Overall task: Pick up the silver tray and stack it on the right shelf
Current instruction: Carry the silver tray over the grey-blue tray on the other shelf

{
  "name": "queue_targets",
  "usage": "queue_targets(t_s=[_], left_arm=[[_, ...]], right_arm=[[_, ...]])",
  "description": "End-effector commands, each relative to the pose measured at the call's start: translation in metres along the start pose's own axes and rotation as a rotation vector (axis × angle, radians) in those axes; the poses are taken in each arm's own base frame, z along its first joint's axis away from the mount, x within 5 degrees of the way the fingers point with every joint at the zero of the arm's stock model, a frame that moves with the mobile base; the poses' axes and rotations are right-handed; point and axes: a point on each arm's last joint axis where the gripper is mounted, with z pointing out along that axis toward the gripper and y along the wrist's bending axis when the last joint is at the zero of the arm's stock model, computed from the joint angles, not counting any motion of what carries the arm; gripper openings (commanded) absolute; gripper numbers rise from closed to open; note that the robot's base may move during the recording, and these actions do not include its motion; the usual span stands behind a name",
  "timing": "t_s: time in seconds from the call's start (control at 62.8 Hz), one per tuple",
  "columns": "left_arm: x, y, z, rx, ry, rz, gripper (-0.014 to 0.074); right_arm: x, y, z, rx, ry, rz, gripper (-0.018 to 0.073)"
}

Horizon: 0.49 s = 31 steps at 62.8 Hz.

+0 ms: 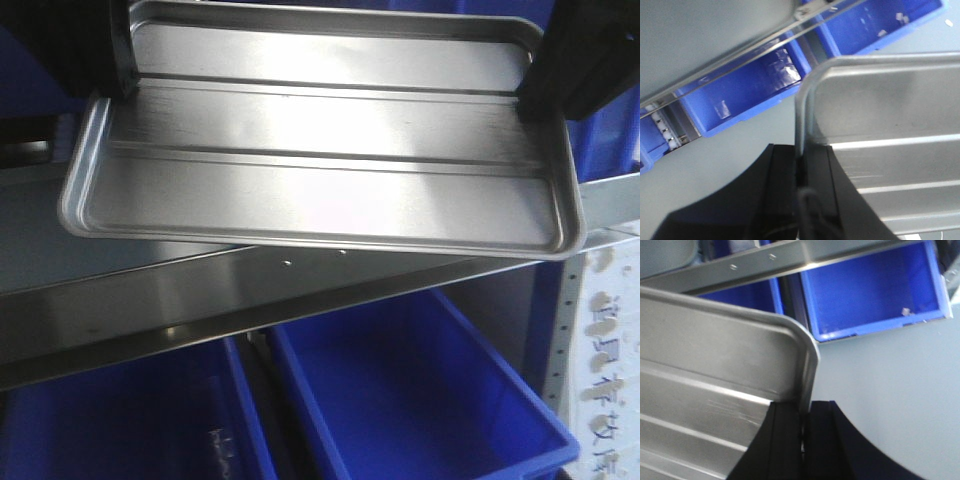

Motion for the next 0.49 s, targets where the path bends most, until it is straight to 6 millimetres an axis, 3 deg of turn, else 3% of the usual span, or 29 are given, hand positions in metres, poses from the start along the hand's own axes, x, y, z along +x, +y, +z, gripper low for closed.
queue_targets(t_s=[0.0, 0.477], left_arm=[[-0.004, 0.0172, -0.0221, -0.091, -0.059, 0.002, -0.0093], [-0.0024, 0.0201, -0.0223, -0.122, -0.041, 0.004, -0.0093]], right_arm=[[-0.0087, -0.0055, -0.015, 0.044, -0.063, -0.06, 0.0057], [-0.0087, -0.0055, -0.015, 0.044, -0.063, -0.06, 0.0057]])
